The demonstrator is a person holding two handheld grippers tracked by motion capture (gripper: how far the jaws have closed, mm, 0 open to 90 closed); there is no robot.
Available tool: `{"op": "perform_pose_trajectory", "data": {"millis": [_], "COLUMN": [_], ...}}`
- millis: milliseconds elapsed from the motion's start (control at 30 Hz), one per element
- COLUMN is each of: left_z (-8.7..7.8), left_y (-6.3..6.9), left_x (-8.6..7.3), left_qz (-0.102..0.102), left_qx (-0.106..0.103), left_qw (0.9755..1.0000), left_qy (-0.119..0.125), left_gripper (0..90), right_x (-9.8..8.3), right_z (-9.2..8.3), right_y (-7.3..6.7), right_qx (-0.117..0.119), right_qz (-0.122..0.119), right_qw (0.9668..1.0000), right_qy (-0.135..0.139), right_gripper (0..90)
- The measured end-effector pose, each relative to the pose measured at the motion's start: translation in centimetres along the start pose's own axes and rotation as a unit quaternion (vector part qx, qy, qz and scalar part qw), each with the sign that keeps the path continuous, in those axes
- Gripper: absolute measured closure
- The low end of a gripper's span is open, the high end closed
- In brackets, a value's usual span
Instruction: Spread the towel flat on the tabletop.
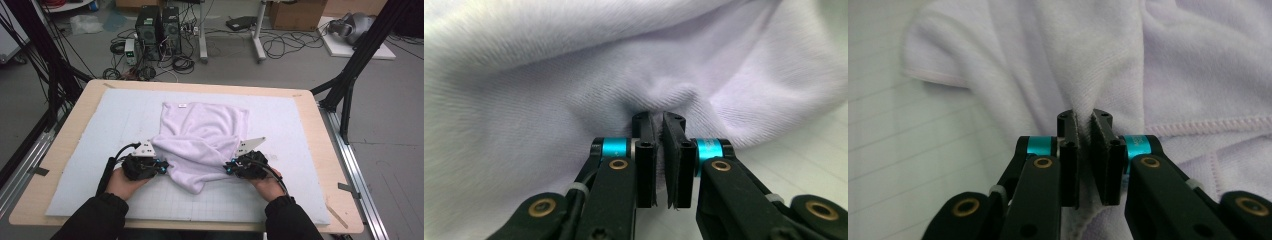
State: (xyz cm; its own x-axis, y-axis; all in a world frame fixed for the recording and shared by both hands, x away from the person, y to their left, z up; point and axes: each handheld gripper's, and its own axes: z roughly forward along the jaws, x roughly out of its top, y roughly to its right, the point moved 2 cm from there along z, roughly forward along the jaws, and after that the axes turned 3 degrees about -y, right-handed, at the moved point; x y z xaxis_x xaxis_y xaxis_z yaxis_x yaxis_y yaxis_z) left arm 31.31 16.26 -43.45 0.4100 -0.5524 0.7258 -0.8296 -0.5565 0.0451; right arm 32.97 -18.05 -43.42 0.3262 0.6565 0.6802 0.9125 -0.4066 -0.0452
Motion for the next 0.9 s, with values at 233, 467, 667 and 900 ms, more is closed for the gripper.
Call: {"op": "perform_pose_trajectory", "data": {"millis": [233, 467, 667, 900], "left_z": [-5.1, -9.2, -5.2, 0.6], "left_y": [0.3, 1.3, -1.1, -4.6], "left_x": [0.1, 1.2, 0.9, 2.8], "left_qz": [0.003, 0.024, -0.010, -0.057], "left_qx": [0.001, 0.003, 0.010, 0.026], "left_qw": [0.9990, 0.9972, 0.9987, 0.9972], "left_qy": [0.045, 0.071, 0.048, 0.040], "left_gripper": [85.2, 85.2, 85.0, 84.8], "right_x": [0.9, 2.2, 1.6, 0.5], "right_z": [-3.5, -6.4, -4.0, -0.9], "right_y": [-3.1, -5.7, -3.1, 3.7], "right_qx": [0.018, 0.022, 0.009, -0.027], "right_qz": [-0.019, -0.051, -0.020, 0.069], "right_qw": [0.9982, 0.9953, 0.9984, 0.9968], "right_qy": [0.054, 0.080, 0.052, 0.031], "right_gripper": [85.9, 85.9, 85.8, 85.8]}}
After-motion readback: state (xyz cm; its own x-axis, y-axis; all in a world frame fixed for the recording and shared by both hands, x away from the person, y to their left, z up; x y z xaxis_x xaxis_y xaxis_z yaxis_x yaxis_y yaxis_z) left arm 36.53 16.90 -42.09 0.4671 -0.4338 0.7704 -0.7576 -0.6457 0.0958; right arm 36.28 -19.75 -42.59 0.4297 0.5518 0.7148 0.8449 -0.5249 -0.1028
